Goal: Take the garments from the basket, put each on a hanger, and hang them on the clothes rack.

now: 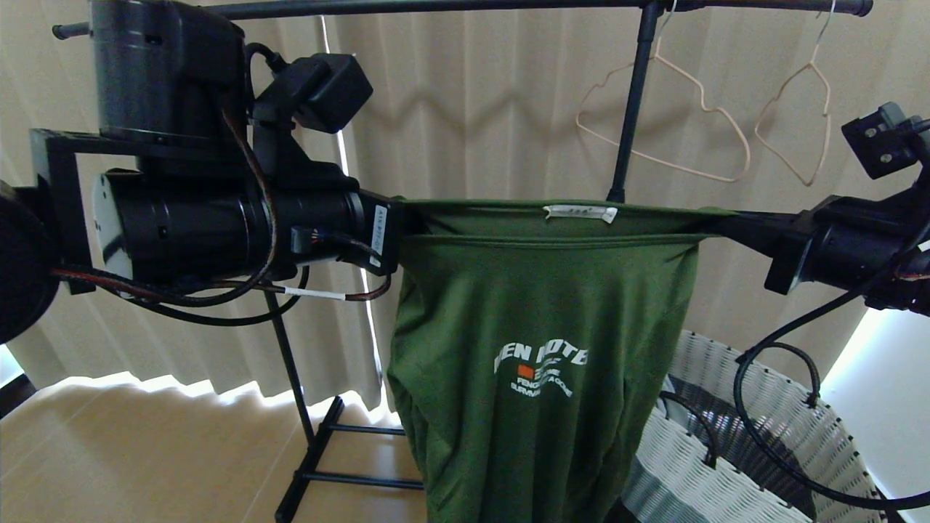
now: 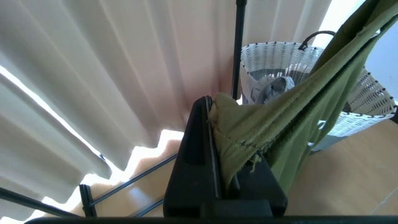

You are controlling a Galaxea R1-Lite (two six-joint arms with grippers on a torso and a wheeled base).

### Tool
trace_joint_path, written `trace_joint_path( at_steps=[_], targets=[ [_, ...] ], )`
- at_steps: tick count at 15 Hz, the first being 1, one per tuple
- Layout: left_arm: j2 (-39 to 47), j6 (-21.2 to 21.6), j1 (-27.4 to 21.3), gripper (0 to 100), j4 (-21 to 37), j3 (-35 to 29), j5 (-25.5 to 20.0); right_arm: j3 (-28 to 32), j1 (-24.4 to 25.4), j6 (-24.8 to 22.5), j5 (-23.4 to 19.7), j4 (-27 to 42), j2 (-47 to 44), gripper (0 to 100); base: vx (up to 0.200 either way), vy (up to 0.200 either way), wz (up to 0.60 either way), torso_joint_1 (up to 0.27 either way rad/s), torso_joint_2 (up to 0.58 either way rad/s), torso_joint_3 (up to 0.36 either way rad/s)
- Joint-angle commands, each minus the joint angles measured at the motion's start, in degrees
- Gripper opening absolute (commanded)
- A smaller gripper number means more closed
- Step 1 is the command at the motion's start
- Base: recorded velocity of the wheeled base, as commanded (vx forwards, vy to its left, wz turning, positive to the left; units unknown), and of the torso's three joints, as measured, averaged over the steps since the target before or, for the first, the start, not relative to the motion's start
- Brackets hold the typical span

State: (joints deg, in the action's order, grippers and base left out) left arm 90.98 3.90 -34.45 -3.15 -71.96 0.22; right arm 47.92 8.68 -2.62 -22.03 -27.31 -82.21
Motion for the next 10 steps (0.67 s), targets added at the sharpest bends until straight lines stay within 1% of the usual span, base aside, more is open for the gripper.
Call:
trace_joint_path(
  at_steps=[1, 6, 7, 8, 10],
  targets=[
    [0.08, -0.03, 0.09, 0, -0.02, -0.02, 0.04, 0.07, 0.02, -0.02, -0.03, -0.03, -0.05, 0, 0.000, 0.000, 0.00, 0.000, 0.00, 0.000],
    [0.25, -0.03, 0.09, 0, -0.02, -0.02, 0.04, -0.64, 0.11, -0.02, -0.03, 0.06, 0.04, 0, 0.000, 0.000, 0.00, 0.000, 0.00, 0.000],
    [0.25, -0.03, 0.09, 0, -0.02, -0.02, -0.04, -0.72, 0.02, -0.02, -0.03, 0.06, 0.12, 100, 0.000, 0.000, 0.00, 0.000, 0.00, 0.000],
    [0.16, -0.03, 0.09, 0, -0.02, -0.02, -0.04, -0.81, 0.11, -0.02, -0.03, 0.06, 0.21, 100, 0.000, 0.000, 0.00, 0.000, 0.00, 0.000],
    [0.25, -0.03, 0.35, 0, 0.07, 0.24, 0.04, -2.92, 0.29, -0.02, -0.12, -0.38, 1.53, 100, 0.000, 0.000, 0.00, 0.000, 0.00, 0.000]
  ],
)
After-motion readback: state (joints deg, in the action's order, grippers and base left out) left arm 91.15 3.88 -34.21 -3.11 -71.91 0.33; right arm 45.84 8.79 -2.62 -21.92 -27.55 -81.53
